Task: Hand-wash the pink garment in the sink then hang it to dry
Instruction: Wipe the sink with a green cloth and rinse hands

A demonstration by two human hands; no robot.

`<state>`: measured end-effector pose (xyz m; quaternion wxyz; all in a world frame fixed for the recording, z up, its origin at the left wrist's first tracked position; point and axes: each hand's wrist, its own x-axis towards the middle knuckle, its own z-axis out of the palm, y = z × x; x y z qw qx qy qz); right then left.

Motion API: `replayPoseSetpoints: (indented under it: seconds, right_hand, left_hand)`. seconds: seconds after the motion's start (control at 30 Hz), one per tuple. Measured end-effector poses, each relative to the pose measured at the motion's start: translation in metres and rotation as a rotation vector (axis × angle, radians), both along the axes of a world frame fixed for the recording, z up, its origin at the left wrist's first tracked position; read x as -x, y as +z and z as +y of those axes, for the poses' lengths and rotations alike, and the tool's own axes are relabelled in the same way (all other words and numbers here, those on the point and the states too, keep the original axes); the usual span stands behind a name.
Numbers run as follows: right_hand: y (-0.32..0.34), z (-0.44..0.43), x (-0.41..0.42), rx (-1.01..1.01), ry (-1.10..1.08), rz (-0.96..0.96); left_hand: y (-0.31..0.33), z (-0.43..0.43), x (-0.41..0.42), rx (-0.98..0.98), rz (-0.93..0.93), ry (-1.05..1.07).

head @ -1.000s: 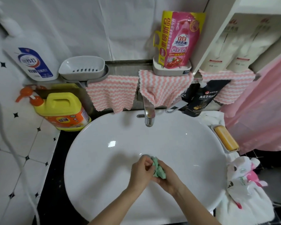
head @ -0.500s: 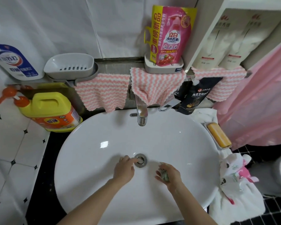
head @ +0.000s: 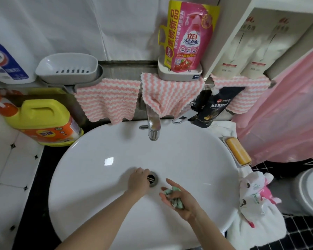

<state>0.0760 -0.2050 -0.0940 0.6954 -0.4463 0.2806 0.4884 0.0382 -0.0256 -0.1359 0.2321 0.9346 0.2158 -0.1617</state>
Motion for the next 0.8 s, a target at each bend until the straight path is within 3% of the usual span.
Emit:
replayPoseSetpoints:
  seconds: [0.1, 0.33, 0.6, 0.8]
  right_hand:
    - [0.007, 0.018, -0.005, -0.045, 0.038, -0.04]
    - [0.027, 0.066, -0.027, -0.081, 0.262, -0.038]
    - [0.045, 0.085, -0.043, -0.144, 0.242, -0.098]
    - [0.045, 0.089, -0.05, -0.224, 0.326, -0.053]
  left_hand:
    - [0.008, 0.007, 0.025, 0.055, -0.147, 0.205]
    - [0.021, 0.02, 0.08, 0.205, -0.254, 0.479]
    - [0.042, 0.029, 0.101, 0.262, -0.444, 0.588]
    - [0.047, 0.03, 0.108, 0.3, -0.483, 0.614]
